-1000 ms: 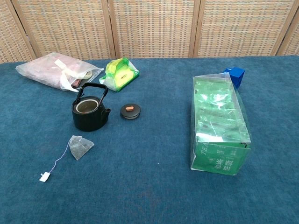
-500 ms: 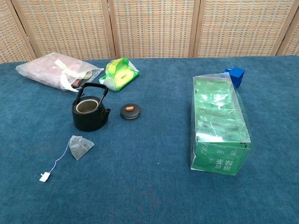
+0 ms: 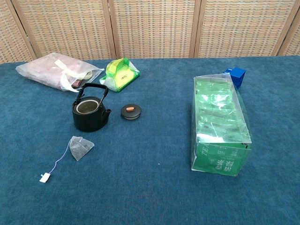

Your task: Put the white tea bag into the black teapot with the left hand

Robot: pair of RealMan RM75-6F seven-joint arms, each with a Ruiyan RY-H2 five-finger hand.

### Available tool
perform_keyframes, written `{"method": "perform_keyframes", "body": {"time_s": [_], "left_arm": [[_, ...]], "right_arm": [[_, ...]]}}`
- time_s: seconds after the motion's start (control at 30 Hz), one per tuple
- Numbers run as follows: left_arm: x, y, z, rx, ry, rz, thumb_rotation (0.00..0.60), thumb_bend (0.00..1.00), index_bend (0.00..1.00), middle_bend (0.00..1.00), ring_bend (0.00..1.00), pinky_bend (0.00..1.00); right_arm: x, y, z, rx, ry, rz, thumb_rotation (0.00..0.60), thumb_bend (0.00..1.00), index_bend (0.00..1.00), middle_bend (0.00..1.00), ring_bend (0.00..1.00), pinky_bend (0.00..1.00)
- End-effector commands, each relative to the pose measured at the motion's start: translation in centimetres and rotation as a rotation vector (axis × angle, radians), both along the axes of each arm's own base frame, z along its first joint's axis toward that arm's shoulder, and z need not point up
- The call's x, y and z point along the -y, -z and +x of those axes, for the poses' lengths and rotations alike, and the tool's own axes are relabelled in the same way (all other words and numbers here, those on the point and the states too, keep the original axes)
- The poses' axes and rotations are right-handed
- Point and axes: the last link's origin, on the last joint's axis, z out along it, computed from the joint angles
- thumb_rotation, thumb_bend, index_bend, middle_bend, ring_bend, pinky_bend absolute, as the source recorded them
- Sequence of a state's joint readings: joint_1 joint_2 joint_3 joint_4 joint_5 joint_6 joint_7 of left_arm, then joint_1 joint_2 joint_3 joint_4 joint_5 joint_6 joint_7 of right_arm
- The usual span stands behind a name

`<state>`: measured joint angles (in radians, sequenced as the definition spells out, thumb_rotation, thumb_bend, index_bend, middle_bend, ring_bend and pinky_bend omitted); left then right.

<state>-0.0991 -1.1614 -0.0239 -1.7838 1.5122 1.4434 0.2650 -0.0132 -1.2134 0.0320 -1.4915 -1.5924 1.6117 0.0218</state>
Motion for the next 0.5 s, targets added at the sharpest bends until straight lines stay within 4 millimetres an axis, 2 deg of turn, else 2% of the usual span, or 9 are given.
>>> {"method": "perform_keyframes", "body": {"time_s": [0.03,0.27,0.5], "left_arm": [[-0.5,0.7,0.5,-0.034,0.028,-0.052,0.6,0.38,0.39,0.08,0.0,0.0],[-0.8,2.4,1.5,-0.056,0.078,-0.145,0.6,0.38,0.4,0.08,0.0,0.0],[-0.9,5.1,1.9,-0.06,0.098,-0.247,0.6,0.38,0.43,0.08,0.0,0.0]], "right_arm": [[0.0,-0.1,0.0,0.0,-0.001,-0.001,0.6,0.12,0.11,0.18,0.03,0.1],[0.0,-0.1,0.0,-0.001,0.0,-0.002,0.6,0.12,0.11,0.18,0.03,0.1],[0.1,0.0,0.0,-0.002,0.001,0.0,0.6,0.12,0.11,0.18,0.03,0.1]]}}
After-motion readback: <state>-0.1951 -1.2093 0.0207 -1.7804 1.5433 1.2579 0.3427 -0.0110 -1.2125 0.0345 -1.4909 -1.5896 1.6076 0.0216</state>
